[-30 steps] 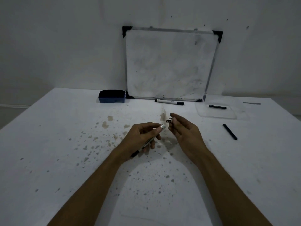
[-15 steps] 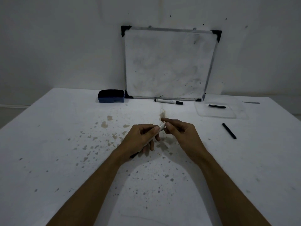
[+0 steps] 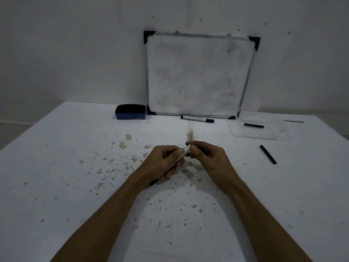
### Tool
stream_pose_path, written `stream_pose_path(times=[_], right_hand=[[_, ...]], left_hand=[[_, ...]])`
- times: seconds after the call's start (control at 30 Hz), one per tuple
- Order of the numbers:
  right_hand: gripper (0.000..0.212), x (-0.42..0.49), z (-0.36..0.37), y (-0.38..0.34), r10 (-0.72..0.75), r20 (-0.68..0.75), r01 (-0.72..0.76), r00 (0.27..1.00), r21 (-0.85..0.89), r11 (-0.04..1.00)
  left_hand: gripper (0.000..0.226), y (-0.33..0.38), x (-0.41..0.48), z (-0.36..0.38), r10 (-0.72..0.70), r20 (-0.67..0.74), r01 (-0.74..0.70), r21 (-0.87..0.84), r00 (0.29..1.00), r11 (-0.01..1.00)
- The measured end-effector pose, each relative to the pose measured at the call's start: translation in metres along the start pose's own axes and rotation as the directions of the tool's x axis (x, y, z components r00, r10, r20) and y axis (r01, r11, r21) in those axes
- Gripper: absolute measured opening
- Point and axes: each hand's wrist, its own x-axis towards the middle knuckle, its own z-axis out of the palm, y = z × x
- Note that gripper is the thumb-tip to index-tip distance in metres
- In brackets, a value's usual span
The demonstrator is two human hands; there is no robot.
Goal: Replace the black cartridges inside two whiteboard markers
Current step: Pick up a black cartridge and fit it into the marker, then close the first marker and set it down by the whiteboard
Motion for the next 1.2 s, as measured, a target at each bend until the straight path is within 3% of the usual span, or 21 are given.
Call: stream_pose_path(times=[0.3,0.4,0.53,0.6,0.7,0.8,0.9,0.97,1.03,1.1,1.2], right_hand=[[0.024,0.002,-0.001,-0.003,0.027,0.026,-0.025,0.999,-0.054,0.998],[0.026,-0.001,0.004,-0.004,-0.001,-0.015,0.000,1.000,-0.115,0.993],[0.025,-0.005,0.007,-0.004,0.013,-0.141,-0.021,0.990,-0.055,0.998],[0.026,-0.006,0.004,-0.004,0.017,-0.218,-0.028,0.976,-0.047,0.999],[0.026,-0.005,0.004,-0.006,0.037,-0.260,-0.051,0.965,-0.047,0.998],[0.025,0.006,0.013,-0.010,0.074,-0.195,-0.088,0.978,-0.067,0.994],[0.029,0.034,0.024,-0.011,0.038,-0.108,-0.065,0.993,-0.257,0.964],[0.034,0.055,0.028,-0.006,0.022,-0.093,-0.062,0.995,-0.456,0.888],[0.038,0.068,0.025,0.006,-0.008,-0.118,-0.077,0.993,-0.697,0.713],[0.040,0.072,0.019,0.021,-0.053,-0.132,-0.080,0.990,-0.825,0.559],[0.032,0.077,0.008,0.031,-0.063,-0.203,-0.108,0.977,-0.730,0.675]], left_hand=[[0.035,0.005,-0.002,0.006,-0.016,-0.095,0.022,0.060,0.995,0.998],[0.028,0.007,-0.004,0.014,-0.008,-0.152,0.021,0.090,0.988,0.996],[0.036,0.010,-0.011,0.021,-0.048,-0.149,0.065,0.114,0.988,0.991],[0.035,0.011,-0.018,0.020,-0.085,-0.126,0.104,0.149,0.988,0.983],[0.017,0.016,-0.026,0.019,-0.090,-0.137,0.122,0.250,0.987,0.961],[0.031,0.017,-0.028,0.017,-0.054,-0.237,0.146,0.388,0.970,0.910],[0.039,0.017,-0.025,0.005,-0.025,-0.400,0.219,0.447,0.916,0.867],[0.039,0.021,-0.015,-0.010,0.009,-0.510,0.270,0.470,0.860,0.840],[0.035,0.028,0.000,-0.029,0.046,-0.605,0.301,0.459,0.795,0.836],[0.030,0.034,0.021,-0.042,0.081,-0.664,0.339,0.479,0.743,0.809],[0.024,0.030,0.064,-0.052,0.105,-0.682,0.424,0.560,0.723,0.712]])
